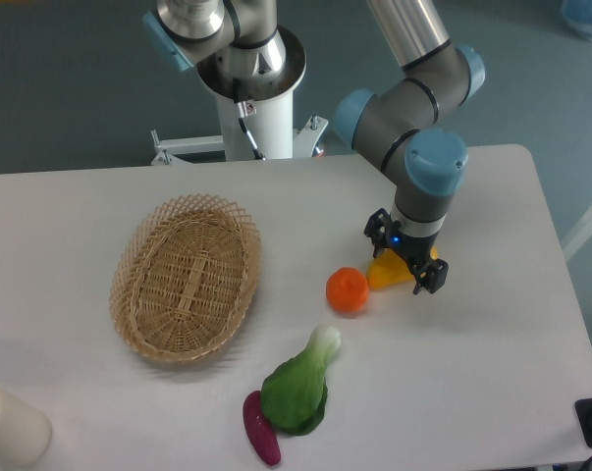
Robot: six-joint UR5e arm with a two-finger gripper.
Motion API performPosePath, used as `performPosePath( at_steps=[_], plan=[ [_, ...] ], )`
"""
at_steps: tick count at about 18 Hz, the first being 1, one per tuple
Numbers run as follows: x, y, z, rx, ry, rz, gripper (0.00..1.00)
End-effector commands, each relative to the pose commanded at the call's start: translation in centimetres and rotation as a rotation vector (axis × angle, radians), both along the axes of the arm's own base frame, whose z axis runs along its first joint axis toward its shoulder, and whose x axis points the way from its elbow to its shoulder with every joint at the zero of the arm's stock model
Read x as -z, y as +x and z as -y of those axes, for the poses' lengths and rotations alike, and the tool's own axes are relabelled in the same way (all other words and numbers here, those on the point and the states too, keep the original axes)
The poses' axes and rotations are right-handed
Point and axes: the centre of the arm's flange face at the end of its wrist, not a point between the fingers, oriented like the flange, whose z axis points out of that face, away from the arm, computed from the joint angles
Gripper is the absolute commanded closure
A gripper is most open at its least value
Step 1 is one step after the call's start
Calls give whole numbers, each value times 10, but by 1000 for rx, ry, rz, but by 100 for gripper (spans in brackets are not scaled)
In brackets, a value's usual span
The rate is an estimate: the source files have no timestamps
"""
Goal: Pick up the mango from the table
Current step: 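Close the gripper fingers around the yellow mango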
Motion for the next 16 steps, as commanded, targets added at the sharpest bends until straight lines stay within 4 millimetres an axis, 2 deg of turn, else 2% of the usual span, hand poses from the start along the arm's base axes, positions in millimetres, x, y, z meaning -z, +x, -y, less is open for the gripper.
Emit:
performPosePath(
  at_steps=[3,5,16],
  plan=[
    [1,-1,8,6,-86,-36,0],
    [2,4,4,22,-123,-55,0],
    [24,13,-4,29,-143,-32,0]
  ],
)
